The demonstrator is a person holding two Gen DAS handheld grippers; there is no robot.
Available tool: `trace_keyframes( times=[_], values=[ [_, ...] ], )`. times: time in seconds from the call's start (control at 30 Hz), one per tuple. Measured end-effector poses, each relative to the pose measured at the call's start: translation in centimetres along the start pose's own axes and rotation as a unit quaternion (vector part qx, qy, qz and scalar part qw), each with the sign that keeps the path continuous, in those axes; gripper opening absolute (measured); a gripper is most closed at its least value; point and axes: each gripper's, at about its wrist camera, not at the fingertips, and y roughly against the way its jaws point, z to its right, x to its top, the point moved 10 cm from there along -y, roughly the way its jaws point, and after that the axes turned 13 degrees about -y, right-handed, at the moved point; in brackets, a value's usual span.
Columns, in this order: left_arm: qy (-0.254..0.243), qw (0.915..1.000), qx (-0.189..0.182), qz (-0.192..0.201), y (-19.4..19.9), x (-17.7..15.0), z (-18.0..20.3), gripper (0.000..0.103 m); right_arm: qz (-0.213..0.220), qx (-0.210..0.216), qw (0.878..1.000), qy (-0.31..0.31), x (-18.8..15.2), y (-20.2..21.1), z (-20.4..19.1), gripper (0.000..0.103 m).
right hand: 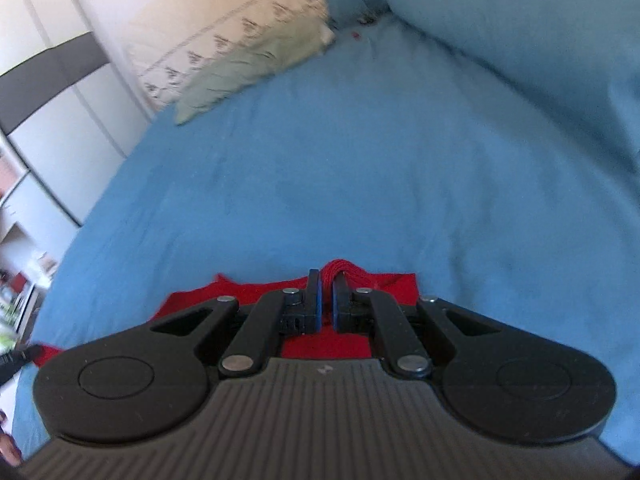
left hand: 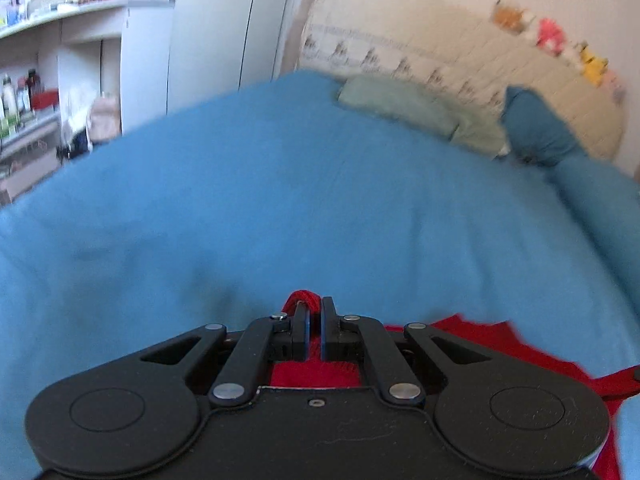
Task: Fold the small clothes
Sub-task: 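Lift the hem with both tools and fold it toward the collar, then open both tools and release the folded hem onto the sweater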
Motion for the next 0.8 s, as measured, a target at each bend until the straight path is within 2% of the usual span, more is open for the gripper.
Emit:
trace_keyframes(
  times=[0.1,0.2,0.27,0.3,0.33,0.37,0.4,0.47,0.57,0.7,0.8],
  values=[
    [-0.005,0.9999,0.009,-0.012,-2.9,-0.5,-0.2,0.004,0.001,-0.013,1.0,-0.014,0.3,-2.9,0.7,0.02],
    [0.003,0.9999,0.006,-0.01,-4.1,-0.2,-0.3,0.005,0.006,-0.016,1.0,-0.021,0.9,-4.4,1.0,0.02],
    [0.001,0.9999,0.012,-0.012,-4.1,0.0,-0.4,0.012,-0.001,0.0,1.0,-0.027,1.0,-4.9,0.9,0.024],
    [0.001,0.9998,0.017,-0.007,-3.6,0.1,-0.5,0.019,0.002,0.003,1.0,-0.03,1.1,-4.7,1.0,0.034],
    [-0.002,0.9997,0.024,-0.001,-2.9,0.4,-0.6,0.044,0.011,0.006,1.0,-0.025,1.1,-4.0,0.9,0.046],
    [-0.007,0.9995,0.031,0.01,-1.9,0.7,-0.7,0.066,0.024,0.01,1.0,-0.012,1.0,-3.2,0.6,0.08],
    [-0.015,0.9989,0.036,0.026,-0.6,0.9,-1.0,0.071,0.048,0.015,0.999,0.011,0.9,-1.8,0.3,0.101],
    [-0.03,0.9981,0.034,0.04,1.9,0.6,-1.2,0.071,0.071,0.034,0.995,0.066,-0.3,0.7,-0.5,0.103],
    [-0.046,0.9986,-0.015,0.023,4.6,-2.0,0.2,0.072,0.059,0.054,0.99,0.116,-4.0,3.1,-0.8,0.103],
    [-0.05,0.9962,-0.066,-0.024,5.3,-7.4,2.8,0.073,0.021,0.056,0.985,0.162,-10.1,3.7,0.1,0.103],
    [-0.046,0.9926,-0.088,-0.07,4.4,-11.9,3.5,0.073,-0.012,0.025,0.985,0.168,-13.4,2.7,1.9,0.103]
  ],
)
